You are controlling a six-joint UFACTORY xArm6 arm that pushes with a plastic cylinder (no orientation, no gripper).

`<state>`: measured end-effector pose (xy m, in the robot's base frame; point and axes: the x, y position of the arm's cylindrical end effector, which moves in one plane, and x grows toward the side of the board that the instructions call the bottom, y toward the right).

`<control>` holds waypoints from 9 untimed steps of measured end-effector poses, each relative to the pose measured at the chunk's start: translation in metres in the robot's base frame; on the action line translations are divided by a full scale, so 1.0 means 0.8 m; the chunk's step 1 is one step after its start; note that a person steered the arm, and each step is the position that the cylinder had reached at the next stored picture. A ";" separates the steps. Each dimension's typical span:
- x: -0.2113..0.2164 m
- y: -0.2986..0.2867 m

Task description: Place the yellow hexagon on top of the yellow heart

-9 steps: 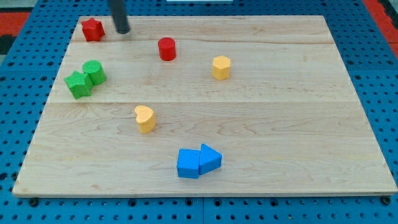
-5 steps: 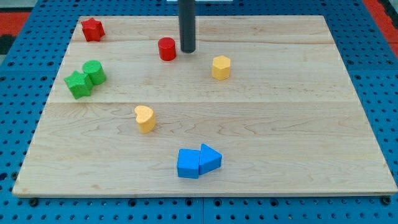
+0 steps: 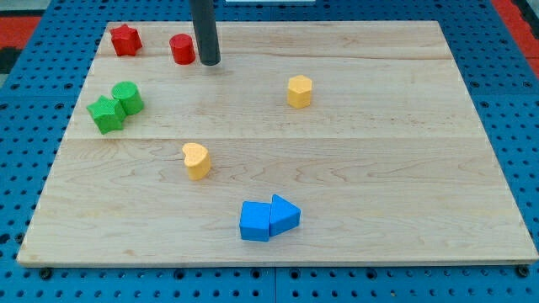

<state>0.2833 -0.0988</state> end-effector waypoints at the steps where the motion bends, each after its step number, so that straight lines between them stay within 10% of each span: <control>1: -0.017 -0.052; 9: -0.039 -0.061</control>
<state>0.2518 -0.1474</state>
